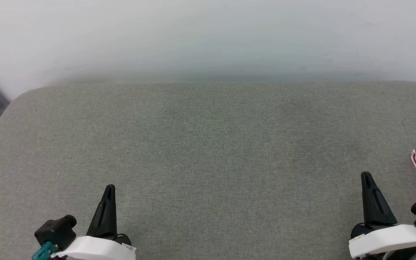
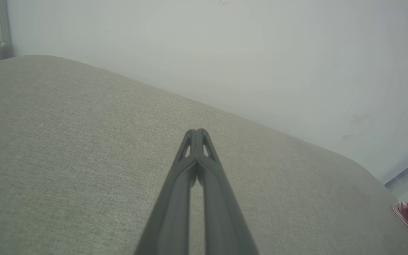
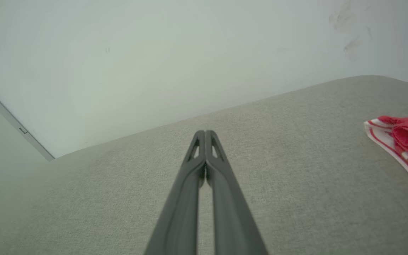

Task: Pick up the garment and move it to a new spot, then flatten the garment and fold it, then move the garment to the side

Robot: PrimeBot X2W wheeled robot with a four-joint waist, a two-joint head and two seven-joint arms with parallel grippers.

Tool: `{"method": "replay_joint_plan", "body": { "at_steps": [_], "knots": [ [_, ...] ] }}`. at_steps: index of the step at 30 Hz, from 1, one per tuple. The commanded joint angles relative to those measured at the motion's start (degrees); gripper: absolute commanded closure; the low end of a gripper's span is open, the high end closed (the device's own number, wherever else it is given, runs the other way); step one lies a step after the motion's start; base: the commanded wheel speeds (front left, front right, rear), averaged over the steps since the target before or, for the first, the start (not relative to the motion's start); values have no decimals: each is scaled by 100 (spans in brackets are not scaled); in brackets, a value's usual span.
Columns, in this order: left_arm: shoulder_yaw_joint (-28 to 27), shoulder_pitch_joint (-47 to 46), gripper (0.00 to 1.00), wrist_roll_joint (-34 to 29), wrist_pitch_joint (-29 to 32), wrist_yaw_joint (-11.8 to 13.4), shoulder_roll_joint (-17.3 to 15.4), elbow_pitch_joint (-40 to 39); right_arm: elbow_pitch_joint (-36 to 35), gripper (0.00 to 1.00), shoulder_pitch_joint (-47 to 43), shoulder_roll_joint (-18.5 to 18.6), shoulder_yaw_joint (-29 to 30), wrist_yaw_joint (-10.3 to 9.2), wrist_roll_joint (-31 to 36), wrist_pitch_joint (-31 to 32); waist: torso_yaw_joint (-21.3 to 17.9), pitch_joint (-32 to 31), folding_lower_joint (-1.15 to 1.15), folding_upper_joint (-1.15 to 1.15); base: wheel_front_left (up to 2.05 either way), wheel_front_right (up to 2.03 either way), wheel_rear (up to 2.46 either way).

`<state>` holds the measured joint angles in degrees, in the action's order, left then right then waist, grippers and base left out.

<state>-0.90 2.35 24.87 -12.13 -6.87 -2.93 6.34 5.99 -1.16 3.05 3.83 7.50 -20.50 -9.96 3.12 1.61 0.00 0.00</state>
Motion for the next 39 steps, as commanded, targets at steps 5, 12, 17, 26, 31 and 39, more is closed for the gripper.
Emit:
{"method": "replay_joint_plan", "body": {
  "at_steps": [5,12,17,26,31,39],
  "knots": [
    [-45,-210,100,615,139,-13,-51,2,-6,100,200,-1,35,0,-648,137,-14,-7,0,0,0,0,0],
    [-73,-283,100,1263,294,-20,-67,81,74,100,263,-3,60,0,-1316,290,-33,-15,0,0,0,0,0],
    [-93,-331,100,1692,401,-24,-74,128,128,100,303,-4,76,0,-1760,397,-47,-22,0,0,0,0,0],
    [-132,-406,100,2408,581,-32,-85,211,218,100,375,-6,104,0,-2505,566,-72,-33,0,0,0,0,0],
    [-155,-448,100,2775,677,-34,-89,253,264,100,407,-7,119,0,-2889,656,-86,-39,0,0,0,0,0],
    [-192,-504,100,3324,818,-39,-93,322,336,100,454,-9,141,0,-3461,794,-108,-49,0,0,0,0,0]
  ]
}}
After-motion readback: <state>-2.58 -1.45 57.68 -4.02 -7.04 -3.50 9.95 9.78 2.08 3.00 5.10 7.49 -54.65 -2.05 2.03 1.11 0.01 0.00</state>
